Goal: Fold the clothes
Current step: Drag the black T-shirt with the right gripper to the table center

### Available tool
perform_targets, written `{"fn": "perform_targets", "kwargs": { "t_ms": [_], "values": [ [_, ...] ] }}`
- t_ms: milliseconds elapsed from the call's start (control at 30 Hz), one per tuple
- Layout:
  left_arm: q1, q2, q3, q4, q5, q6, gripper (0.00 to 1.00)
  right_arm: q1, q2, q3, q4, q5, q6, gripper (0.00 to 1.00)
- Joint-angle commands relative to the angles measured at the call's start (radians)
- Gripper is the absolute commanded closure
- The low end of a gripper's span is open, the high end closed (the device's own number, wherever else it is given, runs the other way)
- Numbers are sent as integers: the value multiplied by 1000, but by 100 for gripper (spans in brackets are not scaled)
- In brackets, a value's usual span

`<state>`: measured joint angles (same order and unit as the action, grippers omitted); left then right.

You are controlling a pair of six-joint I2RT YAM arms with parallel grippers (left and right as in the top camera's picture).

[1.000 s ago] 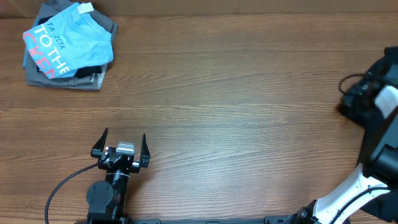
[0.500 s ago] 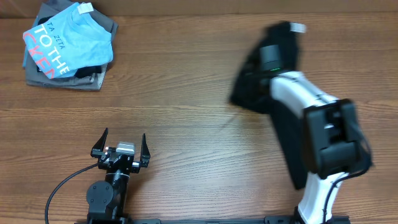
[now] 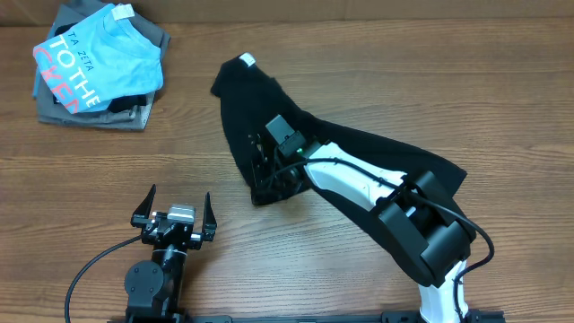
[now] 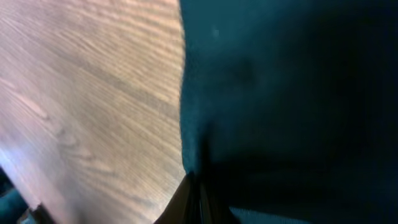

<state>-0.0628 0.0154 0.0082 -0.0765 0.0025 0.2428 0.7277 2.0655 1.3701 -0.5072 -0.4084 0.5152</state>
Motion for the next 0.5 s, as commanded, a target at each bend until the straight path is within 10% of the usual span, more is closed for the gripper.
{"fn": "perform_targets", "kwargs": {
  "t_ms": [0, 367, 467],
  "values": [
    [10, -11, -3, 0, -6, 5, 0, 29, -64, 38, -23, -68, 16, 96],
    [10, -11, -3, 0, -6, 5, 0, 190, -91, 38, -109, -57, 40, 95],
    [10, -11, -3, 0, -6, 5, 0, 209, -93, 38, -132, -56, 39, 60]
  ]
}}
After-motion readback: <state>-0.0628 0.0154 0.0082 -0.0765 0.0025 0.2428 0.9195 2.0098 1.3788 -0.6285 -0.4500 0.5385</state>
